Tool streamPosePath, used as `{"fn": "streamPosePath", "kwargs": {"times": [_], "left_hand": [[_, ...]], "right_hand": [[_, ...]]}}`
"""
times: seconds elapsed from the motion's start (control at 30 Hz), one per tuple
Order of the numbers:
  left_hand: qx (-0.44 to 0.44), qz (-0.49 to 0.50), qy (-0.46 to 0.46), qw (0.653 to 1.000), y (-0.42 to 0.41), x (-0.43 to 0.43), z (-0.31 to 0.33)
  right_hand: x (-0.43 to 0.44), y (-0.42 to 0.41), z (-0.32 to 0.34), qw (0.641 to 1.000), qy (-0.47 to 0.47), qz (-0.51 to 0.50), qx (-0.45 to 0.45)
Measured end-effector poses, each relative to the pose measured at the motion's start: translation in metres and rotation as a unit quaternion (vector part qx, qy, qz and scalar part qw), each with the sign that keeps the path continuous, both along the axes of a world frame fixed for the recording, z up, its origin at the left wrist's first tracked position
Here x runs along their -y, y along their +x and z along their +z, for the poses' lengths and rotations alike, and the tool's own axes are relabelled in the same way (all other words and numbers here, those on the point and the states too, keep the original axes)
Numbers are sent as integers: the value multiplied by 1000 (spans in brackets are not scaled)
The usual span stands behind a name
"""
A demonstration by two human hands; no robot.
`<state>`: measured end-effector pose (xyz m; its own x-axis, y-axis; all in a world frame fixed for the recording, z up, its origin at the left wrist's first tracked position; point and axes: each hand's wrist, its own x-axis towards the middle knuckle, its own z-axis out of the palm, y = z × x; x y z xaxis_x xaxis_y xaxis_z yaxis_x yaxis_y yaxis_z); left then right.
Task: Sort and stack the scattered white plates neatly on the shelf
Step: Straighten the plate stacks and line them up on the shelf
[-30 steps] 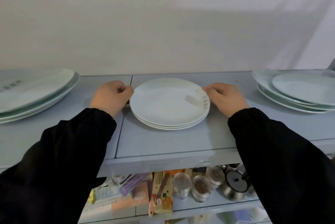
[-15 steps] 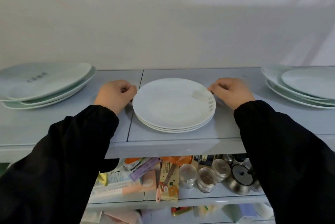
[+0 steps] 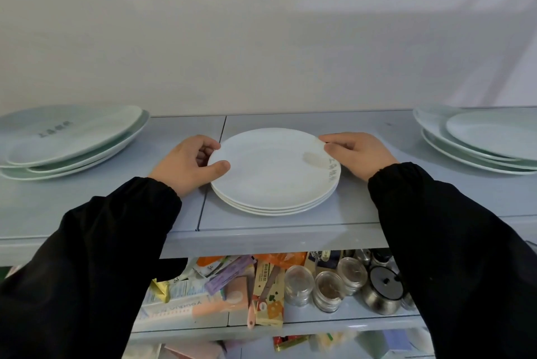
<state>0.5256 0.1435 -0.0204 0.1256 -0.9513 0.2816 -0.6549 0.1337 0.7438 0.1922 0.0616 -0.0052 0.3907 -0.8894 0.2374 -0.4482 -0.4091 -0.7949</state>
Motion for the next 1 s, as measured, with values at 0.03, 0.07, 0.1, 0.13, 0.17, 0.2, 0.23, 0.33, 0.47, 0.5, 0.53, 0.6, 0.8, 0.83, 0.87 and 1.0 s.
{"fn": "streamPosePath", "kwargs": {"times": [0.03,0.07,0.1,0.13,0.17,0.2,0.23,0.33,0.47,0.5,0.53,0.6,0.8,0.83,0.87,1.0], "left_hand": [[-2,1,-1,1000,0,0,0],[-1,4,0,1000,-1,0,0],[-1,5,-1,1000,-1,0,0],[-1,6,-1,1000,-1,0,0],[-3,6,-2,1000,-1,0,0],[-5,7,-1,1000,-2,0,0],[-8,8,-3,1000,-1,1,0],[-9,7,-3,1000,-1,1,-1],[-2,7,1,1000,-1,0,-1],[1,2,0,1000,-2,0,0],[11,-7,6,1000,-3,-1,2],[45,-38,26,998,-7,-2,5],[58,-45,84,994,-4,-1,3],[57,-46,88,993,-3,-1,2],[55,-45,91,993,-2,-1,2],[54,-46,90,993,-6,-2,3]], "right_hand": [[-1,0,1,1000,0,3,3],[-2,0,2,1000,-1,6,5],[-3,0,2,1000,-1,9,7],[-3,1,2,1000,0,12,9],[-3,1,2,1000,1,12,11],[-4,1,2,1000,4,13,12],[-4,1,2,1000,7,13,14],[-5,1,2,1000,10,17,12],[-6,0,4,1000,8,16,13],[-6,0,4,1000,5,17,8],[-5,0,4,1000,-2,24,-10],[-1,0,3,997,-9,38,-61],[1,1,1,996,37,20,-79],[0,2,1,996,36,19,-81],[-1,3,3,996,35,15,-80],[-4,4,6,996,31,12,-87]]}}
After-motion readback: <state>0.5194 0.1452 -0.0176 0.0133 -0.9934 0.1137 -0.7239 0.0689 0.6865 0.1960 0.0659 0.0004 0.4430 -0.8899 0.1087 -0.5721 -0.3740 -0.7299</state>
